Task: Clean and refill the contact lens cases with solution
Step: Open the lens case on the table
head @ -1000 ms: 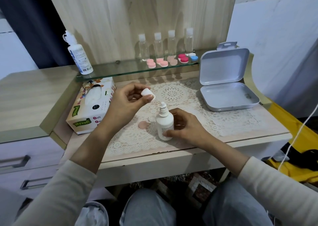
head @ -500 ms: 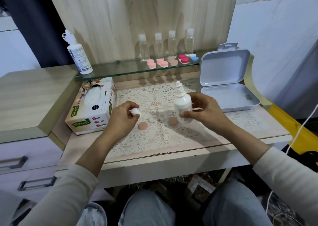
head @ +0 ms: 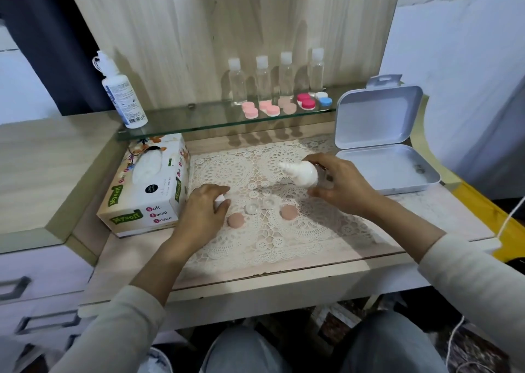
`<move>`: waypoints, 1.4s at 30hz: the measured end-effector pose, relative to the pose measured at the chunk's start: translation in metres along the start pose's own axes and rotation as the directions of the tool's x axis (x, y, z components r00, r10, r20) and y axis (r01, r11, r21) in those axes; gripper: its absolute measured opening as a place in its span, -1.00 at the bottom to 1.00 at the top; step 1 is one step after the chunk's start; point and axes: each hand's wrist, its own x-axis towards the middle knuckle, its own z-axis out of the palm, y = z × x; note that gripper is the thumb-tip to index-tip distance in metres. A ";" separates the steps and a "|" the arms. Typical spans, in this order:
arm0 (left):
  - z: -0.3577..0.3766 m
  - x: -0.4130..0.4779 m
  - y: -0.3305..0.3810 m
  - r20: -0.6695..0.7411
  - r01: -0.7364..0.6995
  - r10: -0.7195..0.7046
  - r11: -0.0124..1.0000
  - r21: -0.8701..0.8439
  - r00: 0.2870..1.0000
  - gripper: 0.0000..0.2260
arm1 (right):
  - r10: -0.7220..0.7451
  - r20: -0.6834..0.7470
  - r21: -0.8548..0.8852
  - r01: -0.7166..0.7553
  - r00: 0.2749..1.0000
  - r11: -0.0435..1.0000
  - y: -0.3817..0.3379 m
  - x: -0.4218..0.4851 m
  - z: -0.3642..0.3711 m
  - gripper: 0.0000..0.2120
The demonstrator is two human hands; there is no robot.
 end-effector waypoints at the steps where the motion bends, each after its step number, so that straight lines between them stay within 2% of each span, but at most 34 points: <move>1: 0.001 0.000 0.001 -0.012 -0.012 0.012 1.000 -0.002 1.000 -0.72 | -0.011 0.014 -0.015 0.011 1.000 1.000 0.001 0.001 0.002 -0.47; 3: 0.001 -0.001 0.005 -0.009 -0.053 0.052 0.998 -0.034 0.999 -0.67 | -0.030 0.034 -0.058 0.032 0.999 0.998 0.004 0.004 0.004 -0.48; 8: 0.004 -0.002 0.013 0.105 -0.078 0.087 0.993 -0.083 0.991 -0.56 | -0.084 0.077 -0.154 0.095 0.993 0.983 0.005 0.010 0.005 -0.48; 15: 0.015 0.001 0.011 0.046 -0.109 0.115 0.986 -0.129 0.992 -0.75 | -0.125 0.136 -0.200 0.151 0.983 0.968 0.002 0.016 0.005 -0.47; 22: 0.020 0.001 0.012 0.058 -0.061 0.072 0.982 -0.176 0.996 -0.72 | -0.187 0.211 -0.276 0.242 0.960 0.930 -0.001 0.021 0.010 -0.47; 29: 0.021 0.000 0.008 0.063 -0.073 0.088 0.976 -0.207 0.994 -0.73 | -0.241 0.229 -0.341 0.309 0.943 0.888 -0.001 0.024 0.012 -0.48; 31: 0.023 0.000 0.007 0.072 -0.075 0.092 0.973 -0.216 0.993 -0.71 | -0.255 0.228 -0.354 0.324 0.940 0.877 -0.001 0.025 0.013 -0.49; 35: 0.022 -0.002 0.006 0.066 -0.079 0.095 0.975 -0.210 0.993 -0.52 | -0.259 0.240 -0.397 0.338 0.936 0.853 -0.008 0.025 0.011 -0.48; 42: 0.023 -0.002 0.007 0.044 -0.092 0.102 0.975 -0.202 0.994 -0.50 | -0.251 0.293 -0.483 0.369 0.923 0.794 -0.018 0.028 0.012 -0.47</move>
